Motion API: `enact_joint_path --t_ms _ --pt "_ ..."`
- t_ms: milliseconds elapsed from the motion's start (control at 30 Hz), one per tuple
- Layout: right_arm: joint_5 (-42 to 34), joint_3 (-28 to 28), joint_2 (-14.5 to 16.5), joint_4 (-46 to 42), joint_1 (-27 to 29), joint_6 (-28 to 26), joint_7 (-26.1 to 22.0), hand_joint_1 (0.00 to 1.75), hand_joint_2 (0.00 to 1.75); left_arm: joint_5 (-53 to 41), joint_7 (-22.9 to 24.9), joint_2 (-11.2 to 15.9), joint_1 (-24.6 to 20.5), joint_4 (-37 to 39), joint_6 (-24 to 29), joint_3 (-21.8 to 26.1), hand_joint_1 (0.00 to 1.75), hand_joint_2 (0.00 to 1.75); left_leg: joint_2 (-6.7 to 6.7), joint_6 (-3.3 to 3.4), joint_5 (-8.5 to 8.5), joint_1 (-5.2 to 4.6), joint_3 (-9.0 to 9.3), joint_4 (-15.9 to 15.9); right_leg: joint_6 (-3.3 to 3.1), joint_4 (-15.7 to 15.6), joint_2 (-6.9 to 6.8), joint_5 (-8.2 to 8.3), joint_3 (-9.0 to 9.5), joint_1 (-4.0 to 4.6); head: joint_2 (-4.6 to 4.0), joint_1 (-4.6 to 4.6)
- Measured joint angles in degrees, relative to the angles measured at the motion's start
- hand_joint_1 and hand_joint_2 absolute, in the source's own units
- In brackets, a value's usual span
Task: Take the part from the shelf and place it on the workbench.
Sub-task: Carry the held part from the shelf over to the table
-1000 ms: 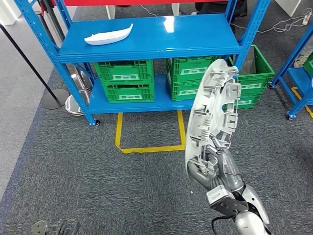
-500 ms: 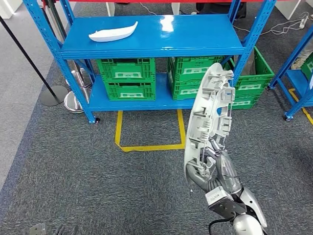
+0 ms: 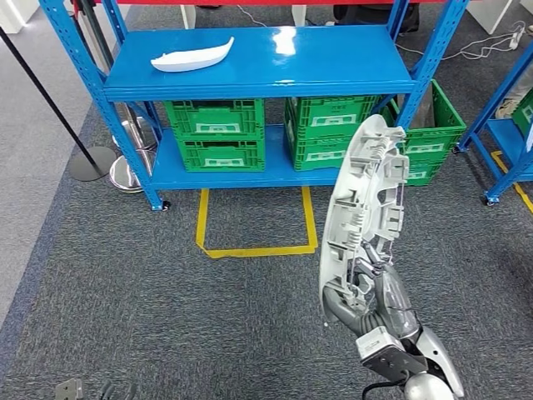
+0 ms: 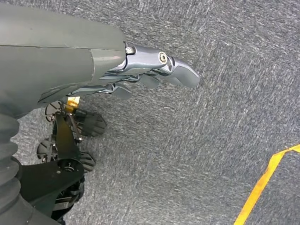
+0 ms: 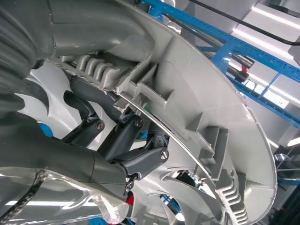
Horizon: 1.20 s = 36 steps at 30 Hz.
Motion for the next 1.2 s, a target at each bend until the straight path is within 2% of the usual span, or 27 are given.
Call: enact_joint_path --t_ms 400,867,1200 --pt "0.15 0.16 -0.01 -0.02 -1.03 0.25 -0.28 1.75 1.75 -1.46 1.49 0.1 -2.31 -0.02 1.31 -0.36 0.0 1.75 0.0 -0.04 0.06 0.09 0.0 0.0 -0.03 0.12 0.0 0.01 -0.03 0.06 0.0 0.02" --pt "0.12 0.81 -0.02 0.01 -1.95 0.25 -0.33 1.75 1.75 -1.94 2.25 0.13 -2.92 -0.1 3.23 -0.37 0.0 1.75 0.0 -0.04 0.06 0.08 -0.02 0.0 -0.03 0.11 0.0 0.02 -0.04 0.06 0.0 0.02" --pt "0.2 1.09 -0.06 0.01 -1.89 0.1 -0.37 1.75 1.75 -1.13 0.07 0.12 -3.09 -0.32 0.62 -0.37 0.0 1.75 0.0 -0.03 0.06 0.08 -0.02 0.0 -0.03 0.11 0.0 0.02 -0.06 0.06 0.0 0.02"
